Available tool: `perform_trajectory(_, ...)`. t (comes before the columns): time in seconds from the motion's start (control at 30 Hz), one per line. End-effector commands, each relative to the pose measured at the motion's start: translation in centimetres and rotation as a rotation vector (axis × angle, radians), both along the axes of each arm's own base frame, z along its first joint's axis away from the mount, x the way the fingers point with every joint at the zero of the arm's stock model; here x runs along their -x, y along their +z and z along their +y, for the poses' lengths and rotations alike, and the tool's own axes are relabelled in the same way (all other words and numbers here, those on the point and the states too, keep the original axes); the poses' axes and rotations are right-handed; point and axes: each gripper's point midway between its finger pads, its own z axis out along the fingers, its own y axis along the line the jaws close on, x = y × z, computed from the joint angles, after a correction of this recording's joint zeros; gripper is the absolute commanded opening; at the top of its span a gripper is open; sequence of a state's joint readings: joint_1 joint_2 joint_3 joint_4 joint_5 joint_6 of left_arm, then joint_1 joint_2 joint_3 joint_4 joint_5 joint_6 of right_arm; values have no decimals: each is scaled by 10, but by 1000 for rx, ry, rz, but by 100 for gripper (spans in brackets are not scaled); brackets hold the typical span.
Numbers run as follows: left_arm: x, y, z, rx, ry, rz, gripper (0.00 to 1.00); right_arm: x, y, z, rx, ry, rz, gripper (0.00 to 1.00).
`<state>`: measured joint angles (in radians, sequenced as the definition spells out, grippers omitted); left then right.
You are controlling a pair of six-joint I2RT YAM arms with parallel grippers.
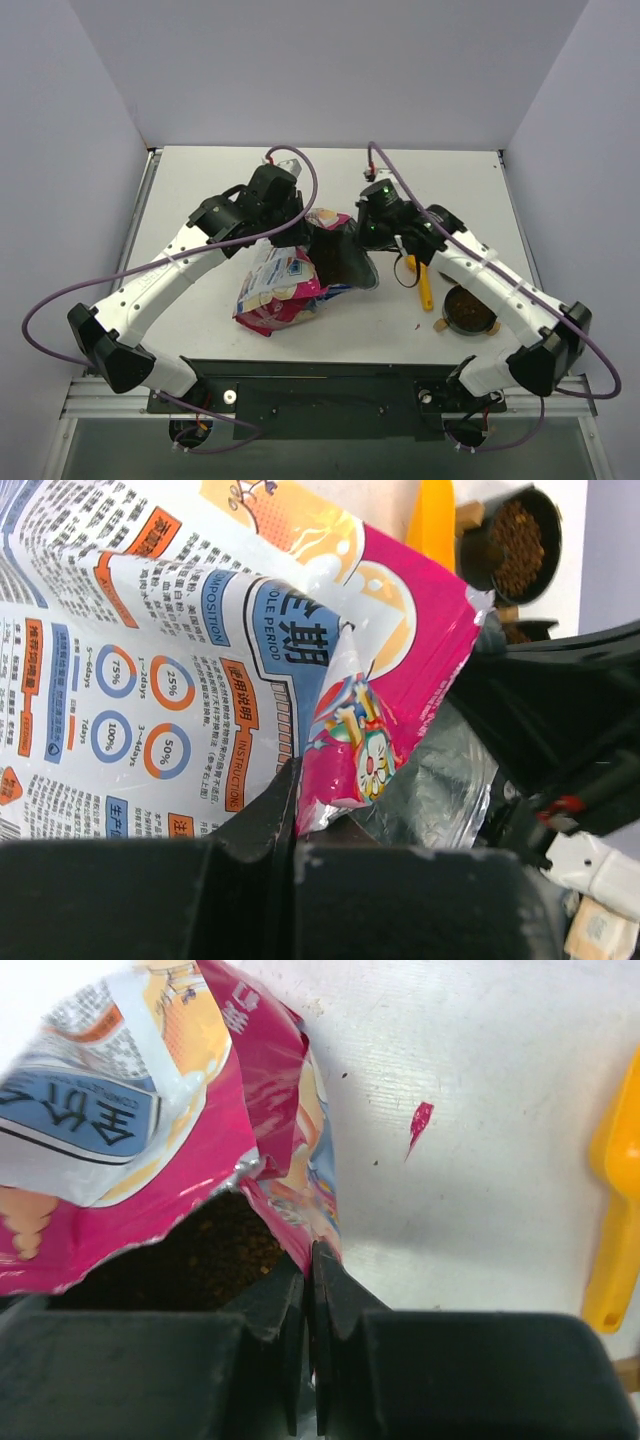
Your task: Serve the pet food
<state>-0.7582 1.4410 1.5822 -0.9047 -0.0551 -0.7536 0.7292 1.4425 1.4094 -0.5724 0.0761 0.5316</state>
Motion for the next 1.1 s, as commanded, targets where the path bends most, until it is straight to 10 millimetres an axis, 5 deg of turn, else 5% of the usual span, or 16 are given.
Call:
perform_trajectory(0.0,37,84,-56,284,-235,-116,0,8,72,-41,-280,-354,-154,0)
perform_trajectory(0.13,65,86,-74,236,-343,-120,0,11,107,-40,-459,-425,-234,0)
perform_trajectory(0.43,75,92,-72,207,-427,-152,0,9,109,-16,-506,-448,-231,0)
perform_trajectory(0.5,79,91,-73,179,-466,-149,4,7,115,-12,-508,-445,-242,0)
perform_trajectory(0.57,78,87,-70,144,-466,-140,24,8,116,-7,-511,-440,-243,0)
perform_trajectory(0.63,73,78,-65,91,-437,-122,32,9,116,-4,-517,-433,-237,0)
perform_trajectory(0.83,66,75,-64,23,-350,-158,42,11,121,-4,-567,-471,-230,0)
perform_trajectory(0.97,73,94,-72,102,-340,-203,42,9,140,-5,-610,-495,-240,0)
perform_trajectory(1.07,72,109,-71,170,-323,-269,27,10,157,3,-653,-452,-247,0)
